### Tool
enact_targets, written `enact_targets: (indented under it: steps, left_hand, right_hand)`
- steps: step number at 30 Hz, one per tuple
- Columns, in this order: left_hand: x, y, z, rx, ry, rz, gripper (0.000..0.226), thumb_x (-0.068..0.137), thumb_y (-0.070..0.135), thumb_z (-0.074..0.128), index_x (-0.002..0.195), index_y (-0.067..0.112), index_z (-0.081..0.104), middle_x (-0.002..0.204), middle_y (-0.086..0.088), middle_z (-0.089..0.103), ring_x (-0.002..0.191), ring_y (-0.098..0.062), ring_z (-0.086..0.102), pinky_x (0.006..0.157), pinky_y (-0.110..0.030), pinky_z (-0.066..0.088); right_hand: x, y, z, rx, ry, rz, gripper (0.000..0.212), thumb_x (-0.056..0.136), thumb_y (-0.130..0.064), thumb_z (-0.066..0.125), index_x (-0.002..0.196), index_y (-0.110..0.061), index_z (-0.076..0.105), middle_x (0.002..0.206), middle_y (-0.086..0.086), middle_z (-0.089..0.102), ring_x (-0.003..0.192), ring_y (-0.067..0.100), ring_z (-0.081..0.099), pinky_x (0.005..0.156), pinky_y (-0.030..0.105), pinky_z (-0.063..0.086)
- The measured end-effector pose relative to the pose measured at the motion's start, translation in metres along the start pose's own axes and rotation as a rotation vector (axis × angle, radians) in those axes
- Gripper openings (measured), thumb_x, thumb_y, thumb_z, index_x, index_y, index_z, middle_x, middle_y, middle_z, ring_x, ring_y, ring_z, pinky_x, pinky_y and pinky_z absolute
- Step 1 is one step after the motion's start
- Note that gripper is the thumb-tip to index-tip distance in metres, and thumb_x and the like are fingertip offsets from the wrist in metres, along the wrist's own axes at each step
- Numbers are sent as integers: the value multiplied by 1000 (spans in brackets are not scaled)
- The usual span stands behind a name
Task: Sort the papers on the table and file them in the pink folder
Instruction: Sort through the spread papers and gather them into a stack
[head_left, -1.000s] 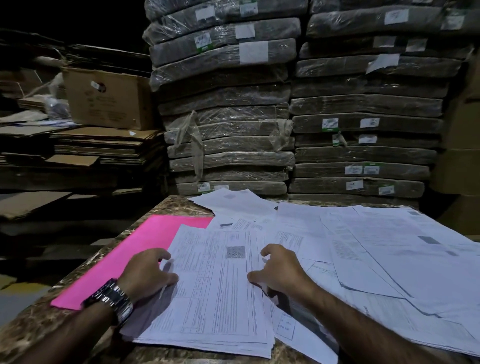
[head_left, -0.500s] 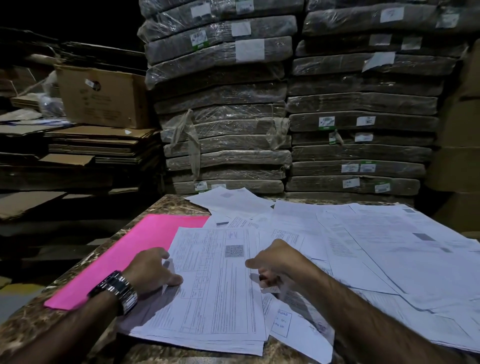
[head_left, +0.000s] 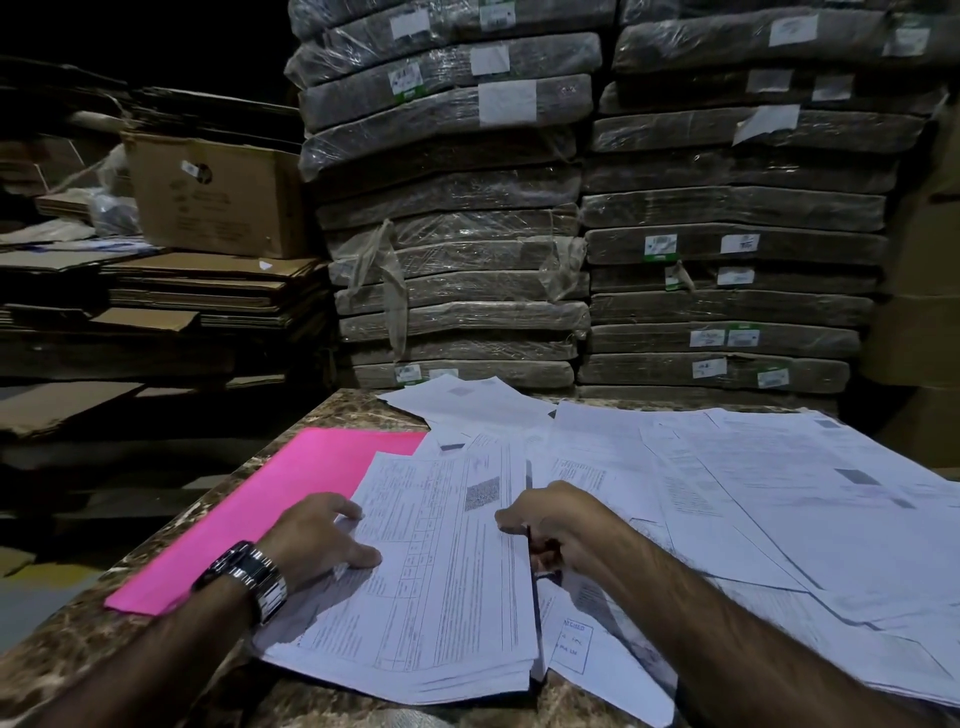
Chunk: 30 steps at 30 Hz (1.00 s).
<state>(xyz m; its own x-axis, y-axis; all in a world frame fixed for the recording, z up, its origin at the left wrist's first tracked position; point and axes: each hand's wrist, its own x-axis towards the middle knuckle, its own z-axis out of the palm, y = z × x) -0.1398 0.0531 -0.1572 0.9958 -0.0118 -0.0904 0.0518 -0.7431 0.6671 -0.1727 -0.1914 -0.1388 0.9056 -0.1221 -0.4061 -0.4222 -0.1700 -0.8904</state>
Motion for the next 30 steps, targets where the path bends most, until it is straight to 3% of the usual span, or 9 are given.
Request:
enact_targets:
  steps: [4, 8, 11, 15, 21, 24, 27, 30]
  left_hand:
    - [0, -3, -1, -29, -13, -11, 64, 65, 22, 87, 122, 17, 58, 133, -5, 52, 115, -25, 51, 94, -39, 46]
    - [0, -4, 1, -62, -11, -10, 63, 66, 19, 86, 122, 16, 57, 133, -6, 51, 110, -24, 51, 88, -36, 46]
    - [1, -5, 1, -59, 3, -7, 59, 67, 21, 85, 120, 16, 58, 132, -6, 52, 114, -25, 51, 87, -35, 45]
    - [3, -6, -1, -81, 58, 1, 50, 69, 21, 85, 114, 20, 63, 127, -5, 56, 107, -24, 56, 87, -37, 49]
    - [8, 11, -3, -141, 114, 36, 64, 74, 14, 80, 131, 18, 51, 121, -7, 60, 98, -25, 62, 80, -38, 53]
    - [14, 27, 0, -79, 124, 70, 62, 75, 14, 79, 130, 14, 52, 122, -9, 63, 99, -25, 61, 80, -34, 51]
    - [23, 47, 8, -38, 136, 104, 58, 74, 11, 79, 127, 7, 56, 118, -12, 65, 97, -27, 62, 73, -27, 47]
    - [30, 63, 20, -11, 104, 104, 39, 75, 9, 78, 112, 6, 67, 106, -9, 69, 90, -27, 65, 69, -26, 50]
  right_hand:
    - [-3, 7, 3, 6, 24, -46, 18, 86, 0, 61, 75, -4, 48, 63, 8, 44, 50, 19, 43, 46, 22, 36]
    - [-8, 14, 8, 101, -12, -39, 9, 87, -3, 66, 89, 1, 58, 68, 8, 59, 49, 17, 56, 38, 14, 40]
    - [-2, 21, 13, 139, 22, -69, 19, 84, -2, 69, 101, 4, 61, 82, 13, 66, 59, 22, 62, 44, 18, 46]
    - [2, 25, 16, 179, 69, -121, 12, 81, 3, 70, 90, 2, 62, 82, 12, 64, 70, 27, 62, 60, 28, 49]
    - [-7, 22, 6, 236, 128, -186, 24, 86, 2, 65, 110, -3, 63, 100, 12, 70, 80, 27, 68, 57, 26, 54]
    - [-8, 22, -2, 214, 174, -172, 25, 86, 2, 65, 111, 0, 63, 102, 16, 70, 83, 31, 68, 70, 35, 58]
    - [-7, 23, -14, 161, 182, -113, 30, 83, 0, 68, 110, 5, 57, 106, 25, 68, 85, 35, 69, 75, 39, 55]
    - [-8, 26, -22, 64, 210, -118, 32, 78, -5, 71, 106, 4, 60, 103, 22, 70, 91, 36, 69, 83, 45, 57]
